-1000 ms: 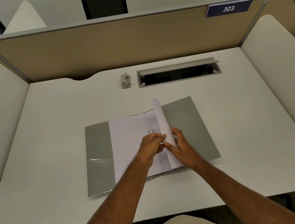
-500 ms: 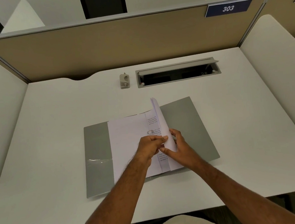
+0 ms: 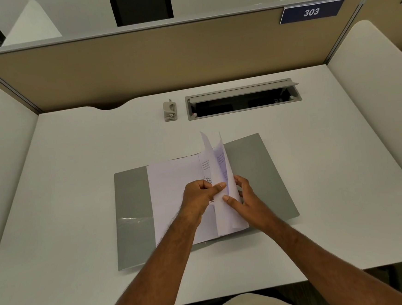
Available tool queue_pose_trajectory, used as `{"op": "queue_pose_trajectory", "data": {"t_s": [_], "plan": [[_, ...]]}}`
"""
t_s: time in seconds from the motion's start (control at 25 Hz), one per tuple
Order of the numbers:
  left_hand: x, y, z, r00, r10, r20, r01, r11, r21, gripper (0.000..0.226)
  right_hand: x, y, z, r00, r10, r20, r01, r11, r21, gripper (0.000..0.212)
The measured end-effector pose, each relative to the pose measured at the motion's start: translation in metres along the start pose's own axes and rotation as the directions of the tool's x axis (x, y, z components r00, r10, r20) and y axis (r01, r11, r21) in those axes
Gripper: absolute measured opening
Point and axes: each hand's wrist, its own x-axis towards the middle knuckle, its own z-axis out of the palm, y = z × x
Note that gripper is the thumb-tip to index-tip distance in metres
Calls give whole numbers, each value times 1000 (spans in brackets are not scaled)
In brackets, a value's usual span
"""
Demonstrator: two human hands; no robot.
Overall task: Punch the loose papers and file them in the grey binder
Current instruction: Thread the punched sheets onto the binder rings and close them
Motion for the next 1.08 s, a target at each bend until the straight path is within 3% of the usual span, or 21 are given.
{"op": "queue_pose_trajectory", "data": {"t_s": [0.2,0.56,1.08], "plan": [[-2,5,-24,993,92,-76,-84,992,95,33,-3,-4,-4,1000,9,-5,-9,998,56,72],[-8,-6,-87,955,201,-216,-185,978,91,37,-5,-6,-6,1000,11,21,-13,995,103,68],[-1,-70,-128,916,23,-400,8,997,74,36,-7,-11,-4,1000,13,26,-15,996,85,67]]}}
